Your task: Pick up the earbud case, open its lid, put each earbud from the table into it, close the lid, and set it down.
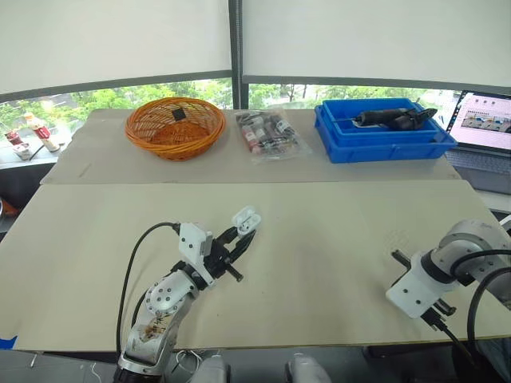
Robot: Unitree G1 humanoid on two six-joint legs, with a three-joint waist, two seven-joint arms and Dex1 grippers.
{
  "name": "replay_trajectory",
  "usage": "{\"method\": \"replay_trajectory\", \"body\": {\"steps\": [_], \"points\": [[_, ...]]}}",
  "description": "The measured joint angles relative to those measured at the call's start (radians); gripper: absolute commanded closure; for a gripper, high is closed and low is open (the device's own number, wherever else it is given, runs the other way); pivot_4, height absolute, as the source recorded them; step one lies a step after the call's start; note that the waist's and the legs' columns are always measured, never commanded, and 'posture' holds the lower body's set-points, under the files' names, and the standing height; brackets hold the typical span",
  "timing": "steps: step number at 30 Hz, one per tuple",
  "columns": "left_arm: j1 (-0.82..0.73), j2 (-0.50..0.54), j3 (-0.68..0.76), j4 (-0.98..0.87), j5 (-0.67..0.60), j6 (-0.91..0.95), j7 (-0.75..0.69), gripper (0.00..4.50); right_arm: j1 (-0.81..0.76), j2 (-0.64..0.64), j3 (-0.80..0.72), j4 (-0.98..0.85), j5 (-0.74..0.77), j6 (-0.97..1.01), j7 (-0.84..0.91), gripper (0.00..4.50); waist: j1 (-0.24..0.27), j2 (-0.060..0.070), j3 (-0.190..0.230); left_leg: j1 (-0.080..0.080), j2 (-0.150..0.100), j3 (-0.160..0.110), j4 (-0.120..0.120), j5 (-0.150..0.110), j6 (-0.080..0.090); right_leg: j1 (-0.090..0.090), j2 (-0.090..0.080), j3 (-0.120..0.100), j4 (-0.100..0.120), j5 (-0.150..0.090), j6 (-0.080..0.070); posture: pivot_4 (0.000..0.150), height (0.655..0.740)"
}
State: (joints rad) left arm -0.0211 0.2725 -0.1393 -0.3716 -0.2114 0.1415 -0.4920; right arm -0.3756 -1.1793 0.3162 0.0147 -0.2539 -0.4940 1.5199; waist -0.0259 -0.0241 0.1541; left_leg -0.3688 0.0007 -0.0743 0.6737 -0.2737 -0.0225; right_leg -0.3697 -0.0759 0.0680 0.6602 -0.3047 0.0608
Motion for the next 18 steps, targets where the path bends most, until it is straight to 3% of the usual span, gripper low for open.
{"method": "replay_trajectory", "body": {"steps": [5,10,14,18], "points": [[0.000,0.000,0.000,0.000,0.000,0.000,0.000,3.89,-0.009,0.014,0.001,-0.003,0.023,0.011,0.003,4.15,0.001,0.000,0.000,0.000,0.000,-0.002,0.000,0.000,0.000,0.000,-0.001,0.000,0.000,0.000,0.000,0.150,0.7400],[-0.001,-0.001,0.000,0.002,0.000,0.000,0.000,3.89,-0.013,0.049,-0.049,-0.080,0.134,0.170,-0.022,4.15,0.011,0.006,0.003,-0.001,-0.002,-0.003,0.000,0.000,0.000,-0.001,-0.002,0.001,0.000,0.000,0.000,0.150,0.7400],[-0.012,-0.007,0.001,0.018,-0.001,0.000,0.000,3.89,-0.055,0.094,-0.126,-0.193,0.275,0.494,-0.065,4.15,0.015,0.006,0.004,-0.003,-0.002,-0.004,0.001,0.000,0.000,-0.001,-0.002,0.000,0.000,0.000,0.000,0.150,0.7400],[-0.036,-0.026,0.001,0.027,-0.008,0.000,0.000,3.89,-0.120,0.225,-0.230,-0.308,0.463,0.883,-0.205,4.15,0.017,0.006,0.004,-0.004,-0.002,-0.005,0.001,0.000,0.000,-0.002,-0.002,0.000,0.000,0.000,0.000,0.150,0.7400]]}}
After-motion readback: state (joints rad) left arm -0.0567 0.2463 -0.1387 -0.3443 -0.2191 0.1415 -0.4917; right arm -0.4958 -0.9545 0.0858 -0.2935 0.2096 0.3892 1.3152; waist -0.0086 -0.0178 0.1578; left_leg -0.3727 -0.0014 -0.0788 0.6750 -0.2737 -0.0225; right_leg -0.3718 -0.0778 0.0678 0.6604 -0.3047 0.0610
